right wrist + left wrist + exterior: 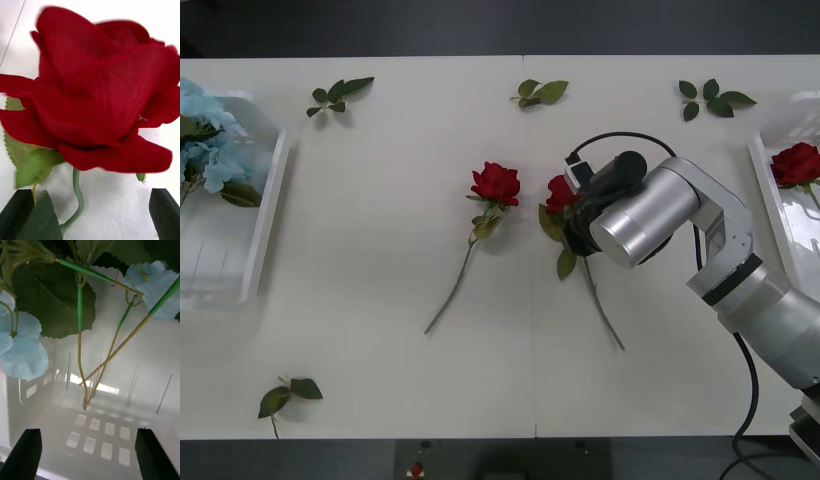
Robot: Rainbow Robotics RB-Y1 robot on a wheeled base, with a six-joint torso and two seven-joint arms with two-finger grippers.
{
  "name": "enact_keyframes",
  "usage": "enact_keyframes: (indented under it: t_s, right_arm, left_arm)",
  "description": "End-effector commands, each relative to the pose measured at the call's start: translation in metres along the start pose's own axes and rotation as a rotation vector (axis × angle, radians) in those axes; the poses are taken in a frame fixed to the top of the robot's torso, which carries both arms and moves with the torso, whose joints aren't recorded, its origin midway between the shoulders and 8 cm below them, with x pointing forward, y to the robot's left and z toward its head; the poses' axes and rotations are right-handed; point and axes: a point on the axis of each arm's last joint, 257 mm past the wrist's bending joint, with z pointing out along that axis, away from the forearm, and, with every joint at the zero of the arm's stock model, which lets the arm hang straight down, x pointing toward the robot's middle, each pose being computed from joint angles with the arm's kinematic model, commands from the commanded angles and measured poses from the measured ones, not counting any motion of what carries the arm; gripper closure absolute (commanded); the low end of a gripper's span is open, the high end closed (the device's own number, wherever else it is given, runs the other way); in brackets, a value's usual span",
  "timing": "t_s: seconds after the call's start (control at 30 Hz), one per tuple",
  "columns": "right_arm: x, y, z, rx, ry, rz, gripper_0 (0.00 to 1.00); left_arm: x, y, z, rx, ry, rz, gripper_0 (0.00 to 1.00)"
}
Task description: Put the red flowers into the right box and the blue flowers into the left box
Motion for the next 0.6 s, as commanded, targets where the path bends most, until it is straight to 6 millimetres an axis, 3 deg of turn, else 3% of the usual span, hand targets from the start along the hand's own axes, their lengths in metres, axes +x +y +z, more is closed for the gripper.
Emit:
enact_keyframes:
  t_s: [0.03,0.17,0.3,0.43,0.6]
  right_arm:
    - [-0.013,0.014,-0.003,-0.029,-0.029,0.041,0.12]
    - [-0.014,0.019,-0.002,-0.042,-0.033,0.05,0.14]
    - [-0.014,0.021,0.001,-0.047,-0.033,0.055,0.15]
    - [-0.015,0.025,0.004,-0.052,-0.029,0.055,0.18]
    - [-0.017,0.028,0.009,-0.057,-0.028,0.057,0.35]
  left_arm:
    - [-0.007,0.019,-0.043,0.005,-0.026,0.071,0.0]
    - [-0.001,0.014,-0.069,0.051,-0.012,0.093,0.0]
    - [0.006,-0.005,-0.086,0.128,0.005,0.115,0.0]
    - [0.012,-0.033,-0.096,0.242,0.017,0.141,0.0]
    - [0.01,-0.087,-0.104,0.442,-0.015,0.193,0.0]
